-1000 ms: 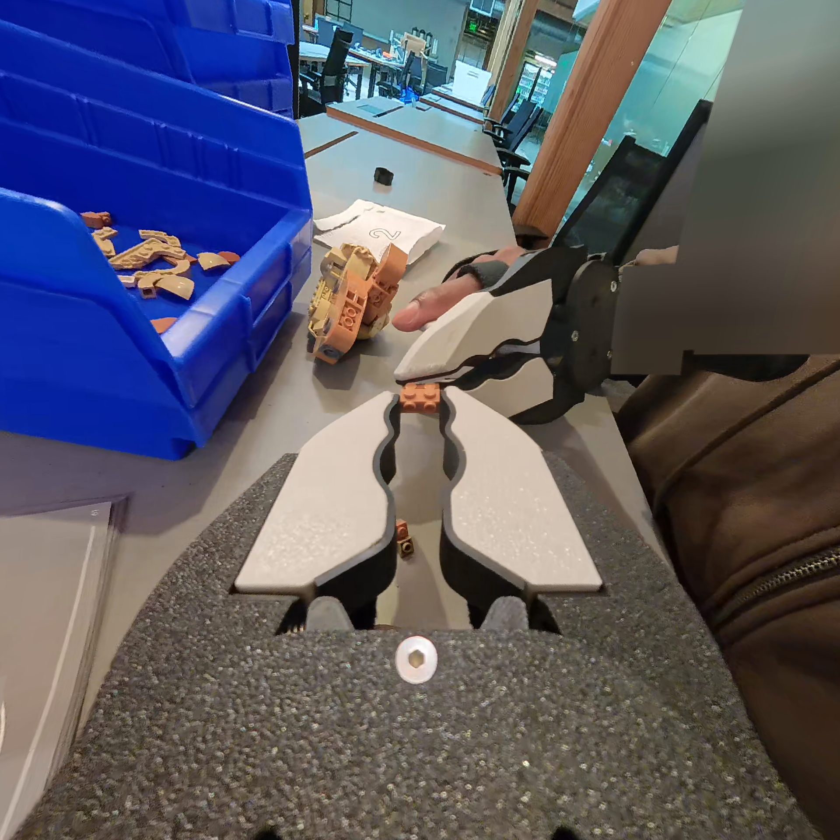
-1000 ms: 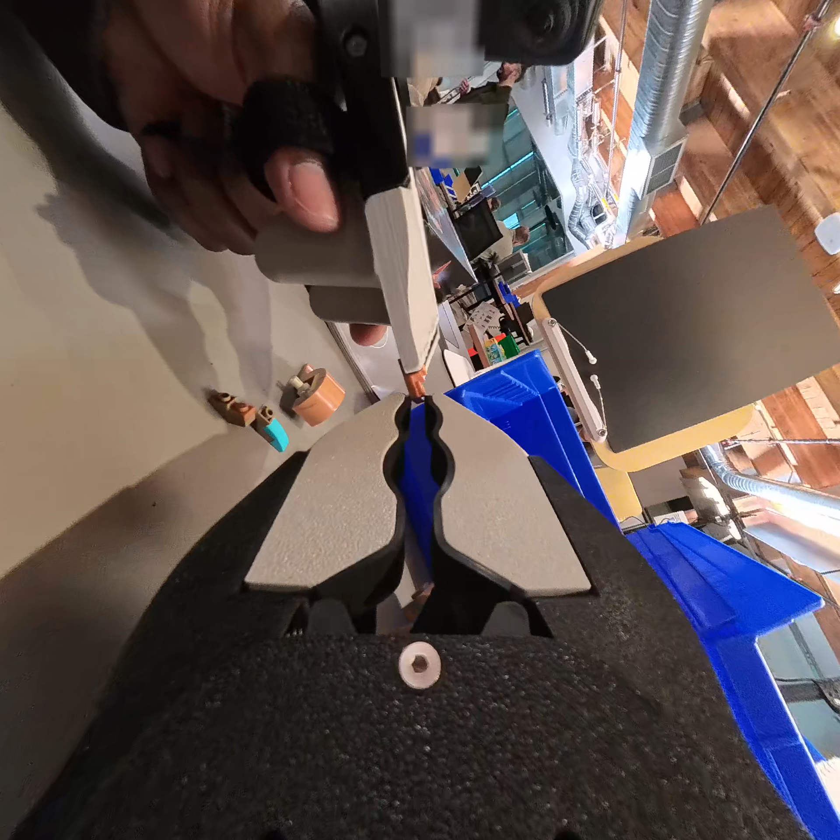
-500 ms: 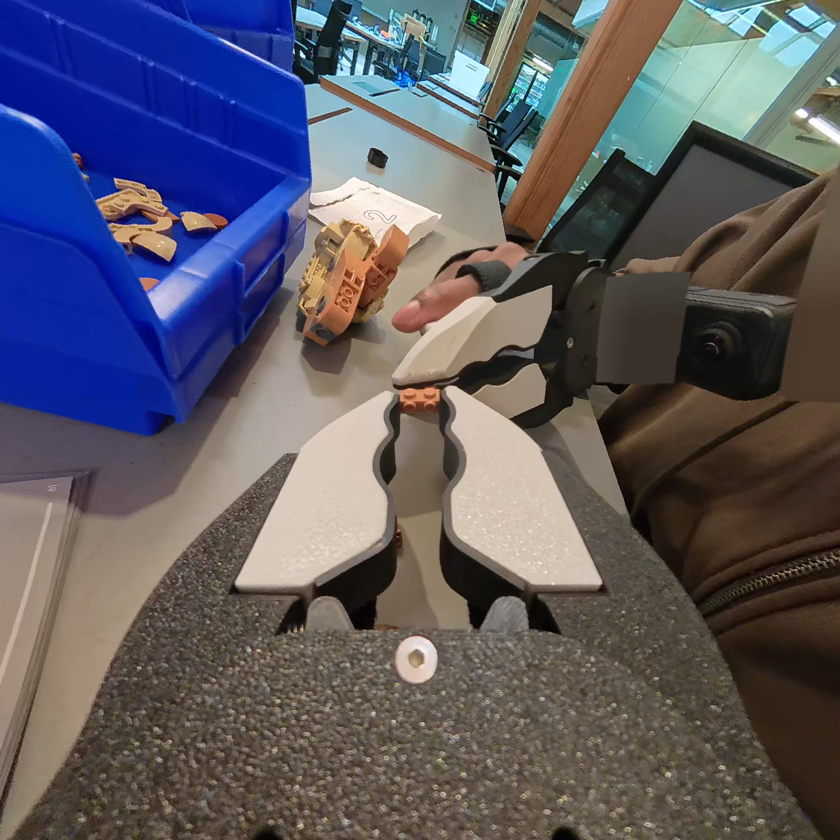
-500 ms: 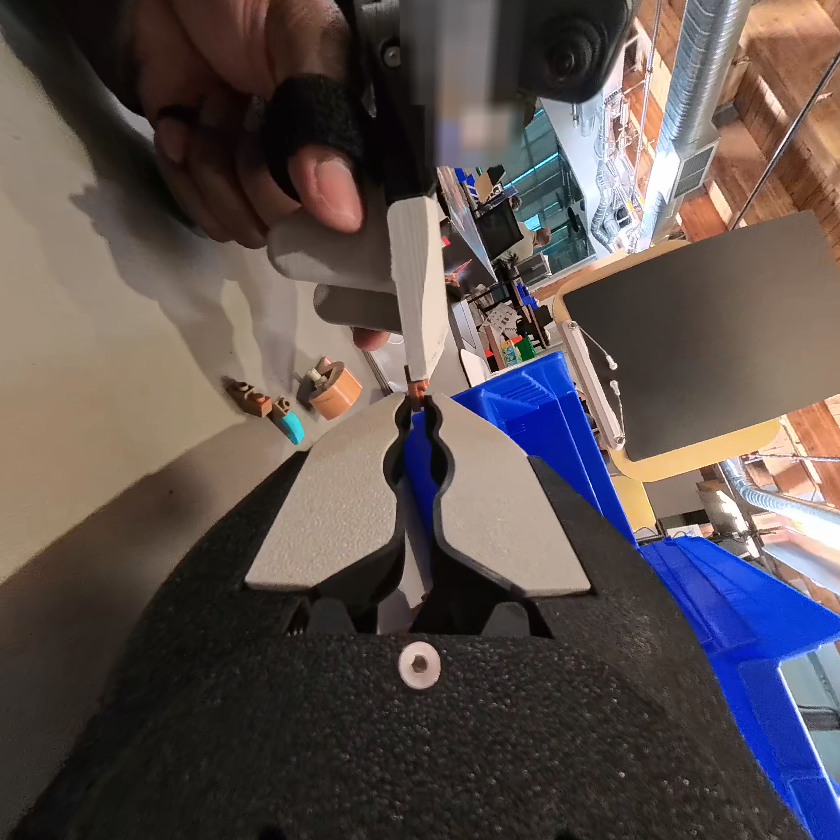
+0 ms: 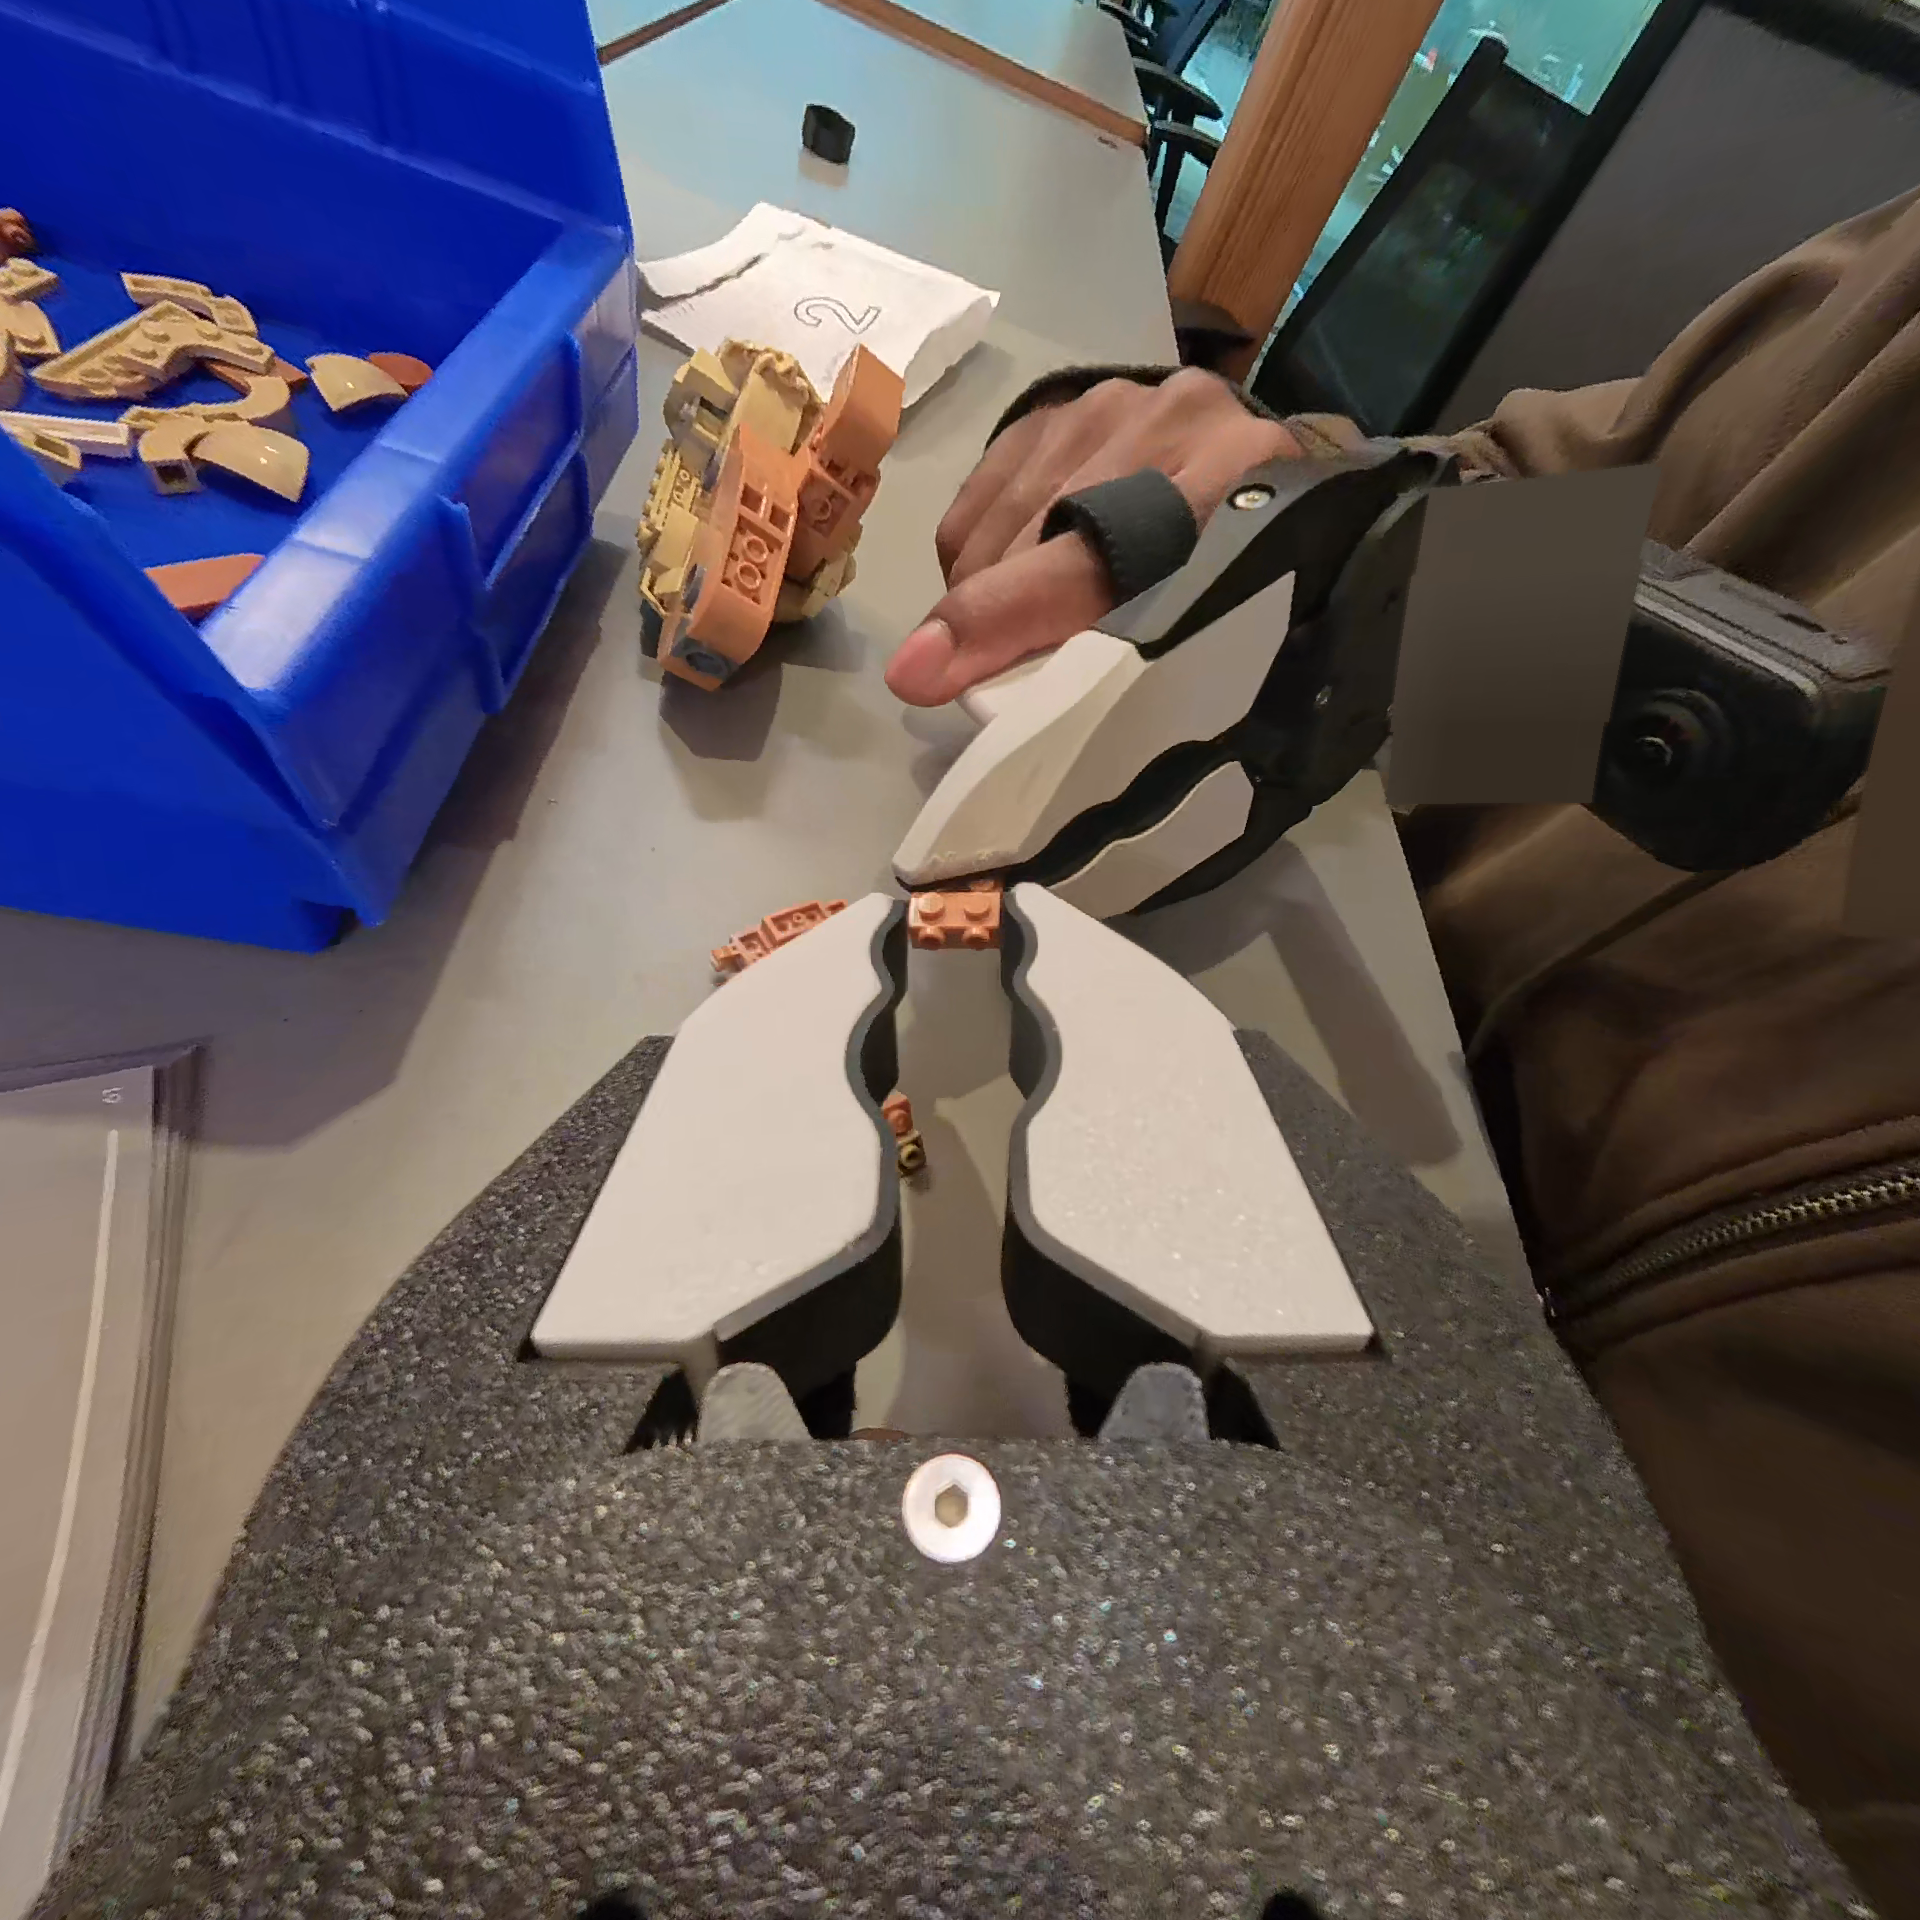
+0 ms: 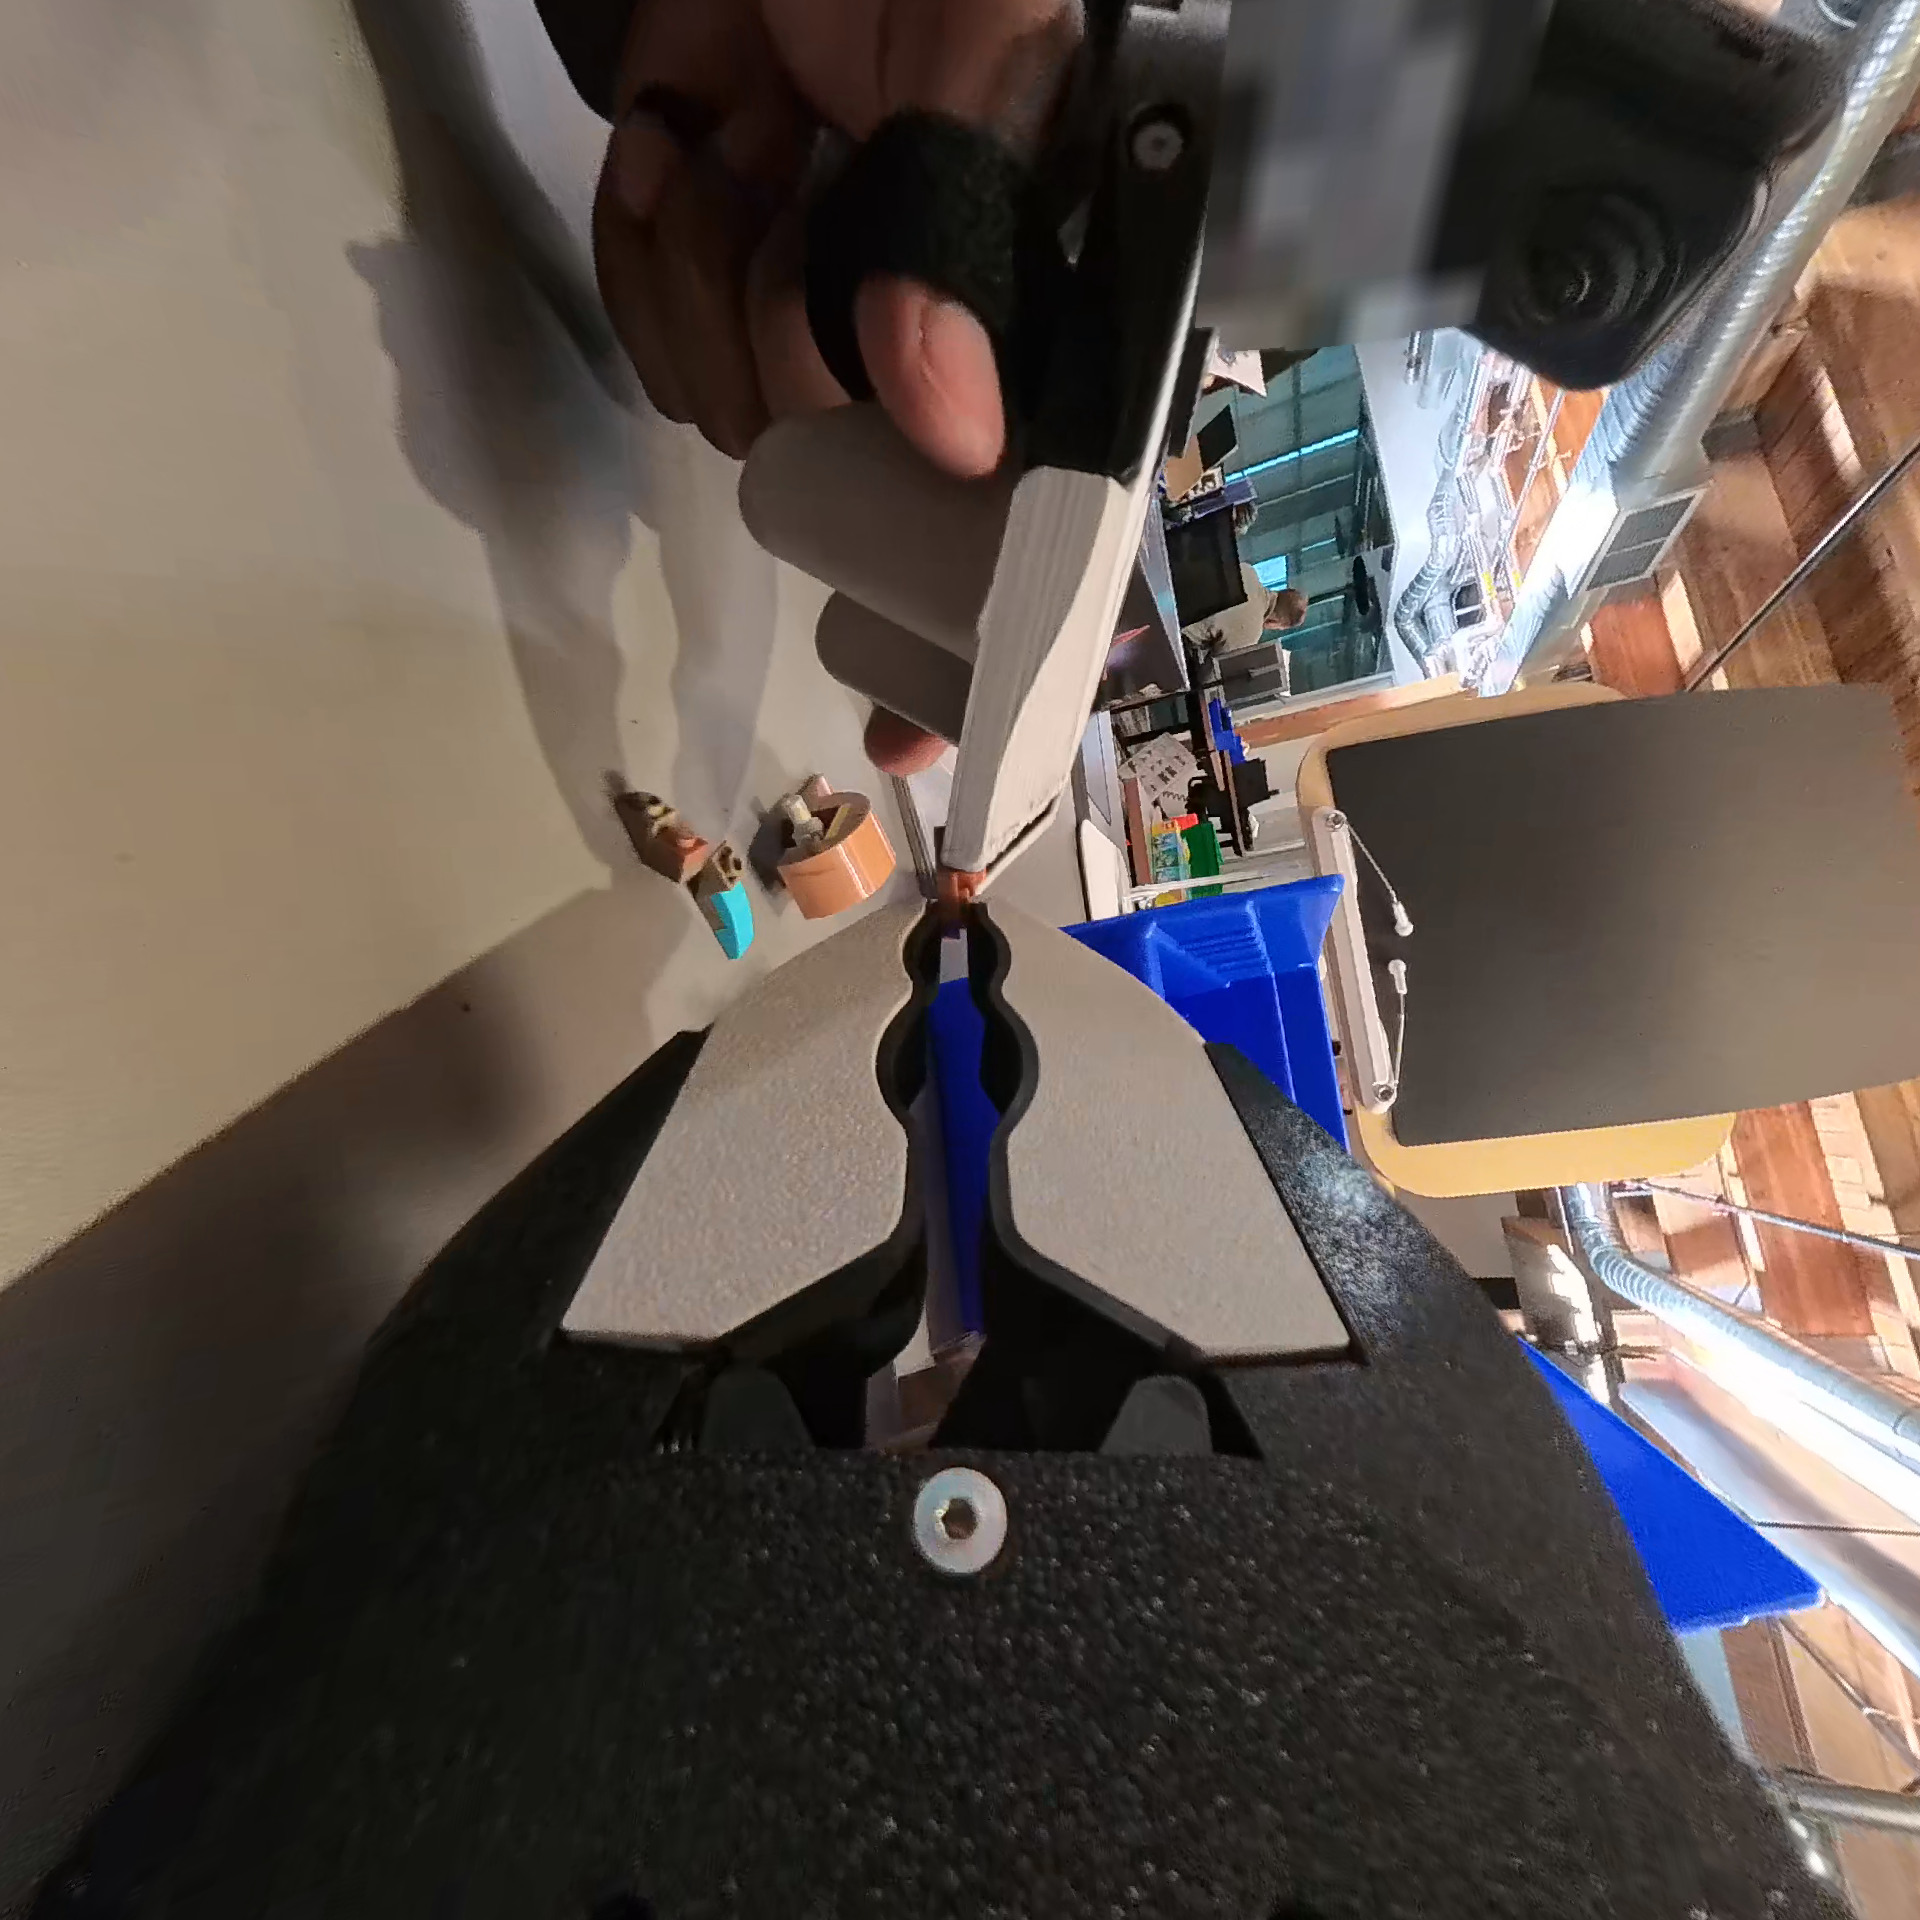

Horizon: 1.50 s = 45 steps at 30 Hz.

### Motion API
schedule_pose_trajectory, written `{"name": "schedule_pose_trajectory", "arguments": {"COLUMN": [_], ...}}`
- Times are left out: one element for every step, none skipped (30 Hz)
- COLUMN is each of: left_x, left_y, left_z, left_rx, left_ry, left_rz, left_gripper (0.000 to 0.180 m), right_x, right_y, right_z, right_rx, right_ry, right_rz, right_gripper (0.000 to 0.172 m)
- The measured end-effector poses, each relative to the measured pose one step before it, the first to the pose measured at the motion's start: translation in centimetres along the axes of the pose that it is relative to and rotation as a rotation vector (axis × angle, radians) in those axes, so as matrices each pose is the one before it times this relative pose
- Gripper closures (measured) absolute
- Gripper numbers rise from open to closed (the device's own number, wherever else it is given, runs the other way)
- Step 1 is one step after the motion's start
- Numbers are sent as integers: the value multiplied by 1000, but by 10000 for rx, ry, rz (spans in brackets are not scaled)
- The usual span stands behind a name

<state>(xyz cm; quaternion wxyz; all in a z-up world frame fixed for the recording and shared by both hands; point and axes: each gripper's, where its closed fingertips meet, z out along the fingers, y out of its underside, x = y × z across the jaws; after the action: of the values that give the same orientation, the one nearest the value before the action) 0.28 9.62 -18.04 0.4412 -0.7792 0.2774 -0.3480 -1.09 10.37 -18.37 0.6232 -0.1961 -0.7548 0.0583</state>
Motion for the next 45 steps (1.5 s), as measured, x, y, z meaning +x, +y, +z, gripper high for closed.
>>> {"name": "schedule_pose_trajectory", "arguments": {"left_x": [43,27,-25,60,60,75,71,43,13,-5,-3,-23,-20,-29,82,67,29,-251,0,-79,-451,-533,-113,130,179,154,8,-33,-49,14,114,118,26,-24,-7,-18,-59,-71,-43,43,57,-58,-266,-100,-28], "left_y": [67,69,-25,-138,-196,-288,-287,-225,-134,-103,-100,-71,-44,-59,-149,-100,-73,-355,-961,-688,-448,-94,-63,116,355,475,416,399,406,272,93,-92,-290,-414,-392,-303,-227,-132,18,100,104,44,-45,-68,-19], "left_z": [-1,-20,-41,-52,-63,-61,-45,-3,27,31,30,25,11,-14,-18,2,-23,-284,-432,-501,-496,-294,-49,101,219,293,290,297,297,273,220,160,68,-22,-54,-6,-38,-26,-87,-54,28,-9,-106,-163,-105], "left_rx": [-57,-42,2,94,127,200,226,191,126,102,101,88,62,43,39,43,40,163,662,375,242,-49,-61,-105,-228,-291,-240,-227,-245,-156,-14,119,245,321,285,206,173,120,65,23,-5,51,106,100,21], "left_ry": [39,42,10,80,141,217,243,207,156,136,146,155,139,103,84,74,46,-107,284,300,-70,-304,-152,-26,-7,-41,-151,-205,-218,-179,-124,-121,-175,-188,-129,-89,-85,-70,-24,37,41,-60,-192,-37,34], "left_rz": [-40,-22,-61,-149,-287,-422,-475,-430,-322,-261,-319,-340,-285,-214,-135,-79,-90,-212,-402,-576,-91,203,292,209,249,350,375,380,337,310,271,211,156,106,48,-12,-40,-47,-48,-45,-37,-2,36,78,-17], "left_gripper": [164,164,164,164,164,164,165,165,165,165,165,165,165,165,165,165,165,170,176,180,180,180,180,180,180,180,179,171,164,158,154,153,152,151,151,150,151,151,151,152,154,156,162,164,164], "right_x": [-77,-48,16,91,159,206,195,145,58,19,4,-28,-37,-35,49,80,42,-117,-429,-533,-248,75,294,461,474,426,382,421,483,355,193,100,-7,-47,-57,-134,-209,-179,-129,-139,-150,-137,-67,-74,-138], "right_y": [-28,-44,-68,-60,-60,-64,-54,-9,6,0,17,21,21,11,-13,-34,-24,-240,-458,-227,195,343,304,388,497,440,315,220,132,42,-4,-13,-28,-31,6,5,-39,-46,-49,-72,-134,-177,-160,-126,-131], "right_z": [-25,-37,-43,-51,-57,-67,-59,-33,-19,-18,-10,-3,4,2,-14,-28,-28,-90,-142,-13,134,143,89,91,109,94,61,26,33,39,67,86,106,101,107,105,108,99,105,116,113,87,82,71,39], "right_rx": [20,33,35,20,20,22,6,-12,-19,-20,-30,-37,-30,-21,-4,3,8,157,256,16,-262,-239,-67,-64,-139,-124,-76,-66,-66,-46,-35,-54,-57,-52,-58,-43,-23,-21,-27,-30,-7,27,30,34,61], "right_ry": [-32,-14,20,61,89,115,112,85,60,54,50,38,31,41,70,64,50,-18,-122,-97,43,80,33,36,27,-4,-36,10,89,58,9,4,-17,-3,37,6,-27,-1,23,12,0,0,51,31,-58], "right_rz": [-71,-72,-64,-54,-53,-59,-63,-64,-72,-88,-113,-131,-140,-140,-124,-98,-108,-207,-351,-378,-219,107,482,688,696,714,769,744,666,565,487,441,365,264,178,110,85,102,121,138,158,165,119,39,-2], "right_gripper": [167,167,167,167,167,167,166,166,166,166,166,166,166,165,165,165,165,166,167,166,166,166,166,166,166,166,166,166,166,167,167,167,167,167,167,167,167,167,167,167,167,167,167,165,162]}}
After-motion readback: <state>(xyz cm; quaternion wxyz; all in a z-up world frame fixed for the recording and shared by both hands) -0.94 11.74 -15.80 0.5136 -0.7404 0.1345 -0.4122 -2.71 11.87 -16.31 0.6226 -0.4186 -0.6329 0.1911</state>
